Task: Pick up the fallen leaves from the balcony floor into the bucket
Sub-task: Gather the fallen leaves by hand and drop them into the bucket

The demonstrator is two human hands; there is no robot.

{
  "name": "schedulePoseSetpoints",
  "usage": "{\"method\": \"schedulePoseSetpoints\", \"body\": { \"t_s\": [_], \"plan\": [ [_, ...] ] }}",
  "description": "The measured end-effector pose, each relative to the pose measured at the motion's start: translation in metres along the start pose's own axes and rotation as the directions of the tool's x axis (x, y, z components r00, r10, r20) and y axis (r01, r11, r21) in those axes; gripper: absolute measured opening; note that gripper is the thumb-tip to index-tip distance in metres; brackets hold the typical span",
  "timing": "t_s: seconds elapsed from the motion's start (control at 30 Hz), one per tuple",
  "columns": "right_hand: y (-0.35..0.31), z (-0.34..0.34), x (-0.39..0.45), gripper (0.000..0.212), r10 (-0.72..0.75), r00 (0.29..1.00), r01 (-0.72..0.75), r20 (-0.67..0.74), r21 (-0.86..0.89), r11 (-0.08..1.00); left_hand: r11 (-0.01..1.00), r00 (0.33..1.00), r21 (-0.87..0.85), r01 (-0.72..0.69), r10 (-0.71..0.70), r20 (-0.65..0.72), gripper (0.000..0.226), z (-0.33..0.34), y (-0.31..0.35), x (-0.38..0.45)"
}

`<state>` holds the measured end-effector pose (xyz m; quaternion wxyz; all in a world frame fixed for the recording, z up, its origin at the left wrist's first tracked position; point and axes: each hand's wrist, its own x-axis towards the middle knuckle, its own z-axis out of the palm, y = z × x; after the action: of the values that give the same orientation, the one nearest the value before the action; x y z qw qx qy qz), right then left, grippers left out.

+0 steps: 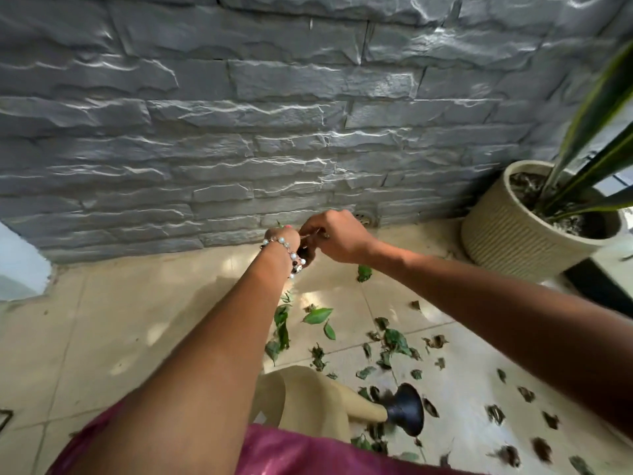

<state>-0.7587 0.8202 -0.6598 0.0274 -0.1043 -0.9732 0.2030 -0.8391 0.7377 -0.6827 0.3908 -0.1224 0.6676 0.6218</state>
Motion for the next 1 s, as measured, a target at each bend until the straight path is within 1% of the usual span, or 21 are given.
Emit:
{"method": "schedulePoseSetpoints", "body": {
  "t_s": [0.03,0.07,0.13,0.17,0.23,0.33,0.43,0.5,0.6,0.67,0.73,0.77,0.8,0.87,1.0],
  "plan": [
    [0.003,-0.006,0.0,0.026,-0.02,1.0,0.02,0.017,-0.028,0.999,0.998,0.999,-0.053,0.04,-0.041,-0.008,0.03,-0.003,0.003,-0.003],
    [0.01,-0.01,0.001,0.025,-0.032,0.999,0.034,0.033,-0.051,0.998,0.993,0.997,-0.103,0.065,-0.068,-0.023,0.032,-0.005,0.005,0.0],
    [0.03,-0.008,0.005,0.025,-0.012,0.996,0.02,0.092,-0.082,0.996,0.994,0.999,-0.1,0.038,-0.036,0.022,0.039,-0.01,0.003,0.015],
    [0.043,-0.002,0.007,0.024,0.022,0.992,-0.01,0.123,-0.096,0.995,0.998,0.999,-0.065,0.019,-0.016,0.047,0.039,-0.014,0.001,0.02],
    [0.071,0.019,0.014,0.024,0.109,0.981,-0.092,0.163,-0.109,0.99,0.999,1.0,-0.036,0.003,-0.003,-0.004,0.04,-0.018,-0.001,0.028],
    [0.112,0.057,0.025,0.037,0.236,0.949,-0.203,0.211,-0.167,0.965,0.994,0.997,0.101,-0.042,0.048,-0.055,0.044,-0.018,-0.012,0.049],
    [0.144,0.091,0.032,0.051,0.238,0.935,-0.205,0.264,-0.147,0.968,0.992,0.999,0.124,0.013,-0.006,-0.052,0.052,-0.018,-0.03,0.071],
    [0.162,0.106,0.04,0.053,0.241,0.933,-0.205,0.268,-0.158,0.966,0.992,0.997,0.105,0.065,-0.059,-0.057,0.055,-0.013,-0.042,0.083],
    [0.179,0.123,0.058,0.054,0.223,0.943,-0.196,0.246,-0.131,0.972,0.99,0.991,0.075,0.123,-0.119,-0.06,0.058,-0.002,-0.054,0.092],
    [0.186,0.132,0.066,0.056,0.168,0.964,-0.139,0.204,-0.152,0.979,0.987,0.989,0.075,0.141,-0.137,-0.053,0.062,0.007,-0.059,0.097],
    [0.192,0.142,0.067,0.044,0.064,0.988,-0.037,0.14,-0.186,0.982,0.986,0.986,0.06,0.158,-0.154,-0.057,0.065,0.015,-0.064,0.101],
    [0.194,0.146,0.065,0.036,-0.012,0.992,0.042,0.123,-0.242,0.969,0.985,0.985,0.044,0.167,-0.164,-0.06,0.066,0.019,-0.065,0.103],
    [0.194,0.148,0.063,0.033,-0.059,0.994,0.082,0.09,-0.286,0.955,0.984,0.983,0.028,0.174,-0.172,-0.067,0.067,0.021,-0.068,0.105],
    [0.197,0.154,0.058,0.036,-0.04,0.999,0.046,0.031,-0.226,0.973,0.983,0.981,0.0,0.182,-0.181,-0.071,0.068,0.024,-0.072,0.11],
    [0.2,0.157,0.05,0.029,0.004,0.999,0.007,0.036,-0.288,0.958,0.986,0.984,-0.021,0.166,-0.167,-0.063,0.066,0.028,-0.083,0.111]
  ]
}}
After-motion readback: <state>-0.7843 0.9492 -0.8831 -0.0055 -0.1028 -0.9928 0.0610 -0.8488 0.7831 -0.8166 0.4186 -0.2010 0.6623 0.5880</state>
